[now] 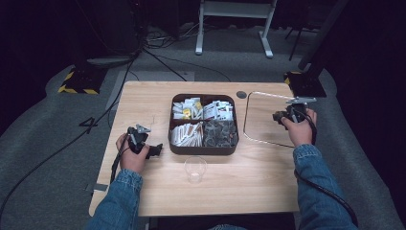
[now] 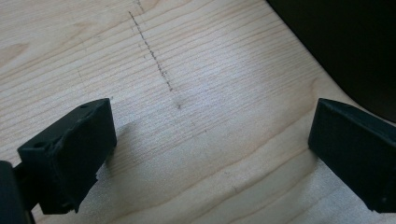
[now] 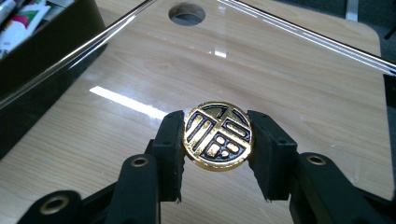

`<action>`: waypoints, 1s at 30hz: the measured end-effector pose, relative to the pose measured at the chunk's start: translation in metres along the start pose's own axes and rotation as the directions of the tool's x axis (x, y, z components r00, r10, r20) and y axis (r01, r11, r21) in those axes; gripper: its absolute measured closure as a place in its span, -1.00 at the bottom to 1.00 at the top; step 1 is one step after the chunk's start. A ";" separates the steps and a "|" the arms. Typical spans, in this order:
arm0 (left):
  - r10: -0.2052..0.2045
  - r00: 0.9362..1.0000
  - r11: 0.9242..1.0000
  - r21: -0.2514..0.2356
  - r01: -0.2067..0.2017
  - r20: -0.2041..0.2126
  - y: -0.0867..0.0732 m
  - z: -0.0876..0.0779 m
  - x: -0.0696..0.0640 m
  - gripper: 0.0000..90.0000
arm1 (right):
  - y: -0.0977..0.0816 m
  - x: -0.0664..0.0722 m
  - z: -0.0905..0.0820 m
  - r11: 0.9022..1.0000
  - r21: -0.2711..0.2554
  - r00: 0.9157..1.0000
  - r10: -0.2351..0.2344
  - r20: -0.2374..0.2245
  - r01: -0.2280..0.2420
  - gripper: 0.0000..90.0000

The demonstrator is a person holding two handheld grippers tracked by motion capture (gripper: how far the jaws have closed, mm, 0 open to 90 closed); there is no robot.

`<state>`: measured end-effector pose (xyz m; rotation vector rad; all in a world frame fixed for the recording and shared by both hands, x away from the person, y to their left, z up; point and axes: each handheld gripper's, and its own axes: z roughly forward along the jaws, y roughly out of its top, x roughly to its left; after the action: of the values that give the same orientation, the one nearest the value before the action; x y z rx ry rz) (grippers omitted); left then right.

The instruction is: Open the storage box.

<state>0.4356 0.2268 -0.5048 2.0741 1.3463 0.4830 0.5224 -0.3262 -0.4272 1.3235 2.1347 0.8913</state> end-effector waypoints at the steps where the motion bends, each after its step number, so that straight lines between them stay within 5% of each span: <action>1: 0.000 1.000 1.000 0.000 0.000 0.000 0.000 0.000 0.000 -0.97 | -0.002 0.000 0.002 1.000 0.003 1.000 0.003 -0.002 -0.003 0.31; 30: 0.000 1.000 1.000 0.000 0.000 0.001 0.000 0.000 0.000 -0.97 | -0.037 -0.008 0.039 0.999 0.032 0.999 0.032 0.008 -0.032 0.31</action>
<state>0.4357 0.2268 -0.5048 2.0735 1.3459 0.4824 0.5308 -0.3345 -0.4802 1.3781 2.1361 0.8668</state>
